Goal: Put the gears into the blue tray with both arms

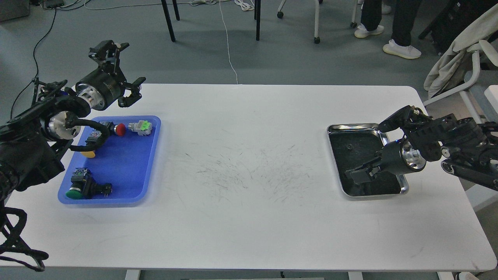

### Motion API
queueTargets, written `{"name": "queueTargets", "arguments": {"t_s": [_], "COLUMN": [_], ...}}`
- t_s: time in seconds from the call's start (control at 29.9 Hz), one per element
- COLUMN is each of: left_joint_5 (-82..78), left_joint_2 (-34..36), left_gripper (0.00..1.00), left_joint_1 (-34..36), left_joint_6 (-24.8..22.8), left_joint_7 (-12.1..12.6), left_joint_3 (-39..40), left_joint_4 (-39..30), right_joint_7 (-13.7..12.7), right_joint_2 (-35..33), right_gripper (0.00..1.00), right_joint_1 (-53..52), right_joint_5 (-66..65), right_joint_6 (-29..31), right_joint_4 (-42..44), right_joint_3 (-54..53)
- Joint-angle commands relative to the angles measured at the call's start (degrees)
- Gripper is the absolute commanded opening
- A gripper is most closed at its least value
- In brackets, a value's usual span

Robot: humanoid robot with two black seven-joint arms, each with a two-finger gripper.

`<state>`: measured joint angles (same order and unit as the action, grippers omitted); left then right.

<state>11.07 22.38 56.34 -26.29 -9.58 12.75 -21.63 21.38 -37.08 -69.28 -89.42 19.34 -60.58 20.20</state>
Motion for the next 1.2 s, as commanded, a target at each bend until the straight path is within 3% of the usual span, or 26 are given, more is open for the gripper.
{"name": "queueTargets", "arguments": {"t_s": [0.0, 0.67, 1.17], "left_joint_5": [0.09, 0.09, 0.09], "left_joint_2": [0.03, 0.03, -0.06], "left_gripper": [0.99, 0.99, 0.99], "left_joint_1": [-0.17, -0.26, -0.53], "left_joint_6": [0.01, 0.01, 0.01], "left_joint_7": [0.00, -0.61, -0.70], "left_joint_3": [0.00, 0.00, 0.08], "left_joint_4": [0.01, 0.01, 0.01], "right_joint_7": [0.15, 0.68, 0.85], "right_joint_2": [1.13, 4.47, 5.09], "right_gripper": [0.77, 0.71, 0.50], "right_joint_1": [0.03, 1.70, 2.13], "right_joint_5": [-0.06, -0.06, -0.14], "right_joint_6": [0.00, -0.26, -0.26], "right_joint_4": [1.25, 6.09, 7.14], "right_joint_3": [0.10, 0.80, 2.21]}}
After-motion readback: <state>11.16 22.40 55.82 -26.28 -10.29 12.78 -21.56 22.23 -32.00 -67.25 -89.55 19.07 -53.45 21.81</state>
